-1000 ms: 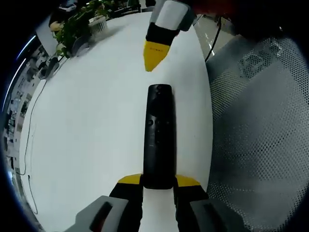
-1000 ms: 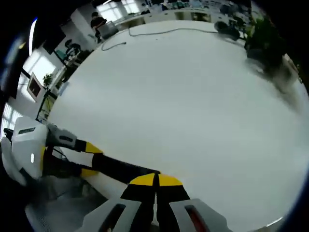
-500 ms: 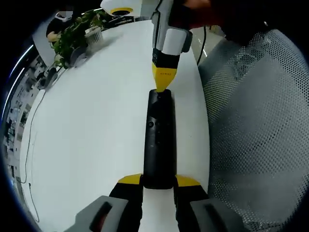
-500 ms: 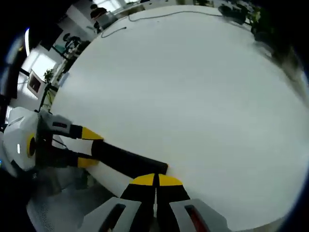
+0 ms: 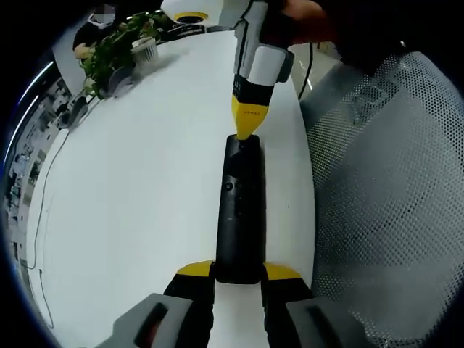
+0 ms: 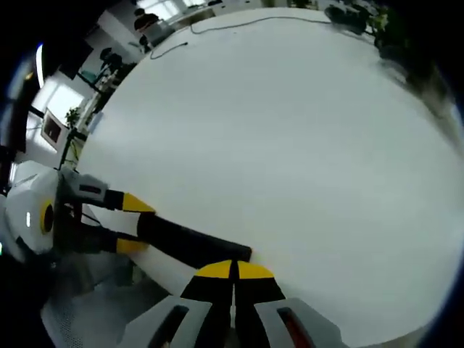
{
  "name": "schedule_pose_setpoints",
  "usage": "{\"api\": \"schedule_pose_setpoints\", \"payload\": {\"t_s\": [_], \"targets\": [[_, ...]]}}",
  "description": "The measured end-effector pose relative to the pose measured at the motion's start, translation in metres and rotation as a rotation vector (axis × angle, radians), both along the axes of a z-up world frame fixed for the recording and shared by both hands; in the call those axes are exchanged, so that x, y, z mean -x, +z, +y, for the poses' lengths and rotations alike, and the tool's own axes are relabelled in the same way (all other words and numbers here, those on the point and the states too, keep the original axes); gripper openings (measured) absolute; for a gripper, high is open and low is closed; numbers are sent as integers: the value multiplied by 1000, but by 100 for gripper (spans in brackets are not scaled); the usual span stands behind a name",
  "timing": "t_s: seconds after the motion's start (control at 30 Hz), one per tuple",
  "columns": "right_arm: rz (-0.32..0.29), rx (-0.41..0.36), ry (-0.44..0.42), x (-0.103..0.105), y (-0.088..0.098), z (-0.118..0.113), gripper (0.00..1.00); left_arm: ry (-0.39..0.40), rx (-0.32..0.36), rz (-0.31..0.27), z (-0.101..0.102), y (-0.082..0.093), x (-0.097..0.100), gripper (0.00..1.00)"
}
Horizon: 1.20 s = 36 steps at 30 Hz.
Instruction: Press the specified remote control buttons in sequence, fully releasing each button before pressing the next.
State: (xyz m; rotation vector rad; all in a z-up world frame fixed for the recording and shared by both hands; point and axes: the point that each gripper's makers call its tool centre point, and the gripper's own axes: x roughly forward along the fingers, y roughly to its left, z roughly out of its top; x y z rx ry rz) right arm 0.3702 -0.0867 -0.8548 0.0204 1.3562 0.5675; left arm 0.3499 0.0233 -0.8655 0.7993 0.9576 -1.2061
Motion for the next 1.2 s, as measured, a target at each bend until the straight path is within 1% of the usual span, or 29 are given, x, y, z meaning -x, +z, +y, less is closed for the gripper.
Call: {"api": "schedule_pose_setpoints", "payload": {"t_s": [0.13,0.23,0.3,0.37,0.4,0.5,0.67,0.73,0.8,0.87,1.0,1.17,1.2], "targets": [[-13,29,11,-1,-1,2,0,-4,-5,2,0,0,-1,24],[-19,36,19,-1,-1,1,0,-1,-5,2,0,0,0,24],[-19,16,-6,-1,-1,-1,0,1,-4,1,0,0,0,24],[-2,-29,-60,-2,0,0,0,5,-4,0,0,0,0,24],[16,-50,-71,-1,0,-1,0,6,-3,-1,0,0,0,24],[36,-52,-77,-2,0,-2,0,9,1,-4,0,0,0,24],[36,-40,-71,0,0,0,0,13,5,-2,0,-1,0,24],[50,-41,-70,2,0,0,0,16,4,0,1,-1,0,25],[34,-71,-64,-1,3,5,0,17,6,0,0,-1,1,25],[38,-87,-59,-1,5,10,0,19,9,0,0,-1,1,25],[48,-72,-35,2,1,12,0,22,14,3,0,-1,0,25],[49,-78,-36,1,2,12,0,25,18,4,0,0,0,25],[54,-70,-34,2,1,12,0,26,18,4,0,0,0,25]]}}
